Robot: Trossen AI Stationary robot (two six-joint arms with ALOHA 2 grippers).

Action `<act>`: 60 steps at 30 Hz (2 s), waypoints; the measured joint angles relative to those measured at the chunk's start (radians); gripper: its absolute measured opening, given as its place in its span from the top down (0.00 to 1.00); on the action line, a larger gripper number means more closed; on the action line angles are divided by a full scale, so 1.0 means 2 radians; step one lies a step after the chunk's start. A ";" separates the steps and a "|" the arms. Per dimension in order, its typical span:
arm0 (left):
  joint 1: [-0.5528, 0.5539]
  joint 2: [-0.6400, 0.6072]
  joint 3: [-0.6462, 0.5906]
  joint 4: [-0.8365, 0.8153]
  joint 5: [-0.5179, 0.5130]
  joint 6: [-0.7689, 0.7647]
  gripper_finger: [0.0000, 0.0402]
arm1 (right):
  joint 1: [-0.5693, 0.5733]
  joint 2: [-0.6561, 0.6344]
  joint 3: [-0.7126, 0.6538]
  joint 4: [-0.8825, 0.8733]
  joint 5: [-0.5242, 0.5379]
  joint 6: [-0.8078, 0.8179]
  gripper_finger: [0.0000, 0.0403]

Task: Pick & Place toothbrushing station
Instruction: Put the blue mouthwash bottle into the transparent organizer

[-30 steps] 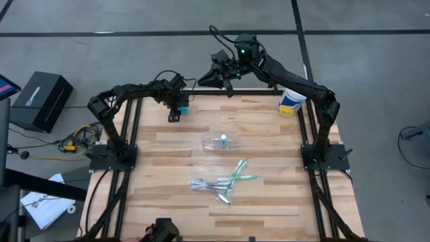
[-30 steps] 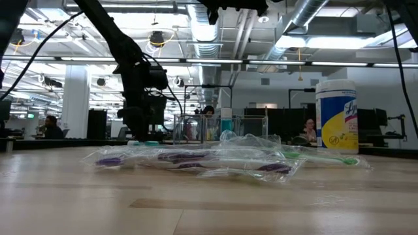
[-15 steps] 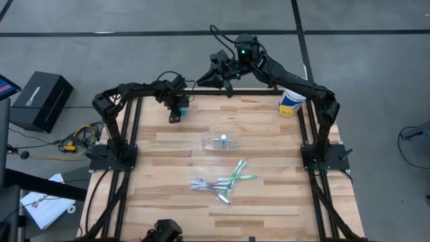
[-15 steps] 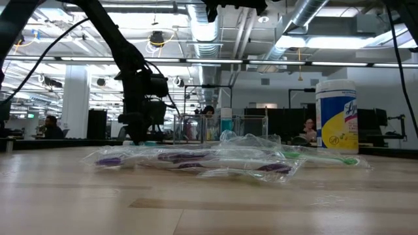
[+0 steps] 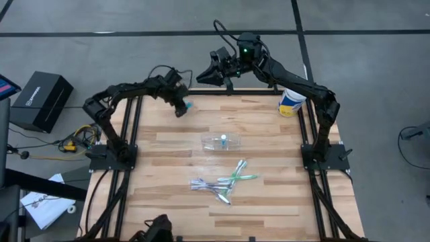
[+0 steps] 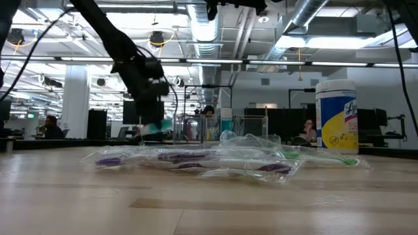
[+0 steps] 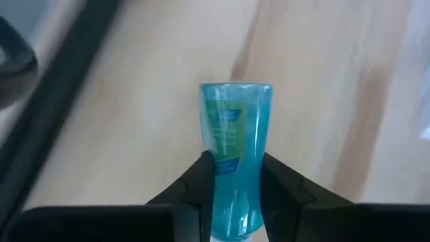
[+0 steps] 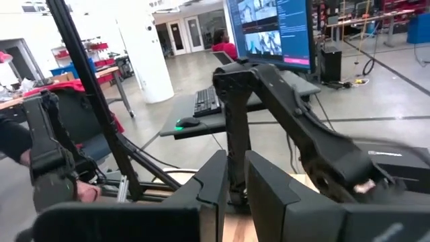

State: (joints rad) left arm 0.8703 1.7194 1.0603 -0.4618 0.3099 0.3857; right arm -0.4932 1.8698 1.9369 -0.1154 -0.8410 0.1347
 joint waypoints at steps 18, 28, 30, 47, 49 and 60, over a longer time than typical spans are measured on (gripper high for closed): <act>0.101 -0.082 0.001 0.479 0.142 -0.442 0.83 | -0.014 0.000 0.000 0.064 0.006 0.057 0.88; 0.098 -0.082 0.001 0.688 0.111 -0.593 0.83 | -0.027 0.000 0.000 0.062 0.079 0.083 0.88; 0.089 -0.082 0.001 0.721 0.089 -0.611 0.83 | -0.027 0.000 0.000 0.062 0.103 0.082 0.88; 0.066 -0.087 0.001 0.980 -0.085 -0.910 0.83 | -0.030 0.000 0.011 0.147 0.197 -0.152 0.88; 0.053 -0.095 0.008 0.985 -0.077 -0.917 0.83 | -0.030 0.000 0.025 0.117 0.199 -0.210 0.88; -0.015 -0.154 0.053 0.906 -0.012 -0.973 0.83 | -0.010 0.000 0.057 0.085 0.244 -0.416 0.88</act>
State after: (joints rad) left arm 0.8394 1.4120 1.1665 1.3510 0.2849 -1.5603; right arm -0.5125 1.8690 2.0508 0.0550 -0.3530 -0.6975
